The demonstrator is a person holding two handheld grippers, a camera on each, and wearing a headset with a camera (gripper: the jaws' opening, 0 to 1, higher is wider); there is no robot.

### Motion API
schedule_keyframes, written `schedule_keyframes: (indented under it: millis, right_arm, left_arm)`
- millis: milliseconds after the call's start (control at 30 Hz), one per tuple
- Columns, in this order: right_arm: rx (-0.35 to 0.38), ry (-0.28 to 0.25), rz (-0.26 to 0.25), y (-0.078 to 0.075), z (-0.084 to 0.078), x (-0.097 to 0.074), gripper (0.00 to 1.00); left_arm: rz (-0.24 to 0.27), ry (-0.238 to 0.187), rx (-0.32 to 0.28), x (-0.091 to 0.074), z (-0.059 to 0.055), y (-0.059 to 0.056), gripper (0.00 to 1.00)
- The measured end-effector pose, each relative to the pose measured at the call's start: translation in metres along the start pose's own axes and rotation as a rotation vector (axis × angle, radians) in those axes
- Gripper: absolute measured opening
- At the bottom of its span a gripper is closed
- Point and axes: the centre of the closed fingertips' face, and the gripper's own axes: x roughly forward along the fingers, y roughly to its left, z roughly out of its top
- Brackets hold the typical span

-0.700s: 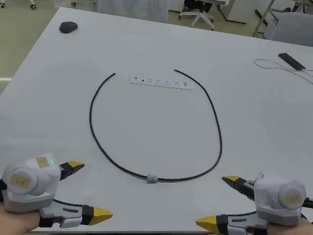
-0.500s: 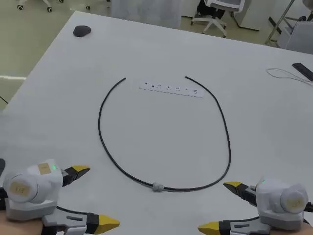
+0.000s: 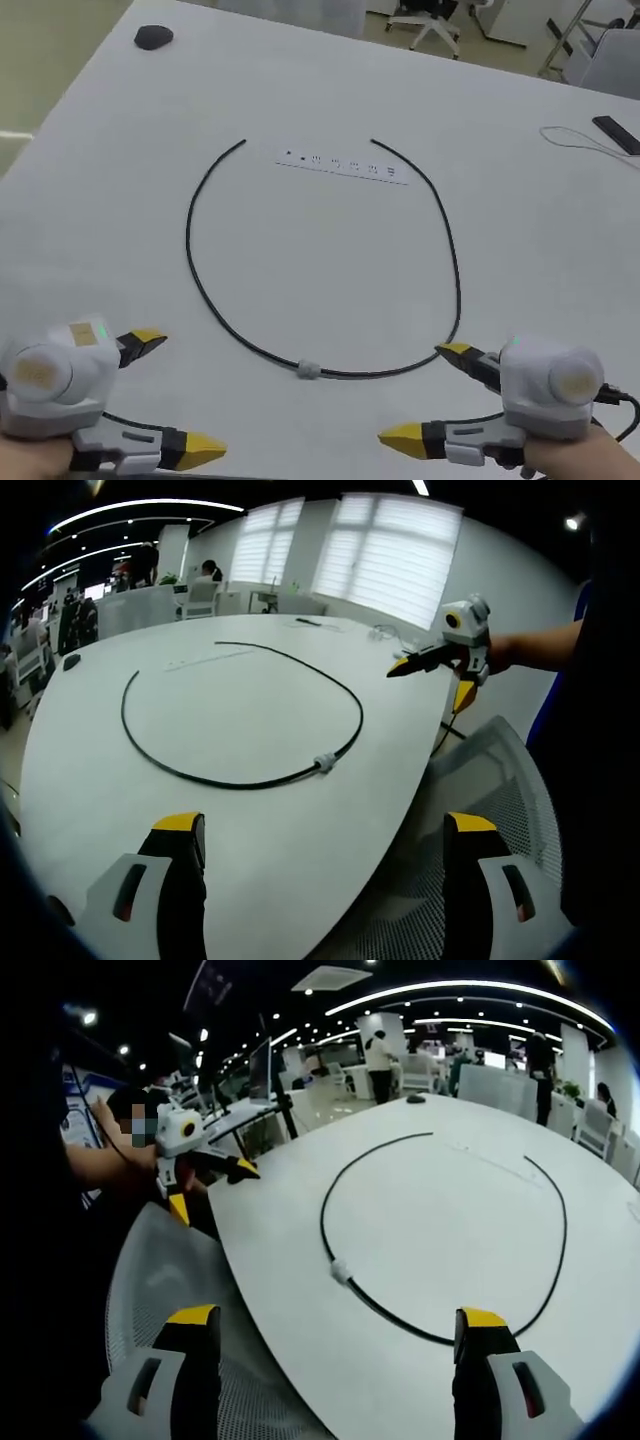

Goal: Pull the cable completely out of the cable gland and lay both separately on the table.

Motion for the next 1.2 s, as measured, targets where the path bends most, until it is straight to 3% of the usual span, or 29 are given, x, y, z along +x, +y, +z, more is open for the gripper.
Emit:
schedule_keyframes:
  millis: [233,733,1200]
  right_arm:
    - [-0.023,0.022,0.002,-0.001,0.0,0.007,0.95]
    - [-0.05,0.024,0.005,-0.013,0.022,0.03,0.87]
    - [-0.13,0.118,0.038,-0.019,0.021,0.062,0.7]
  left_arm:
    - [0.003,-0.014,0.001,0.002,0.003,-0.003,0.98]
    - [-0.009,0.001,-0.015,0.009,-0.004,-0.007,0.97]
    - [-0.007,0.022,-0.013,0.013,-0.013,-0.004,0.94]
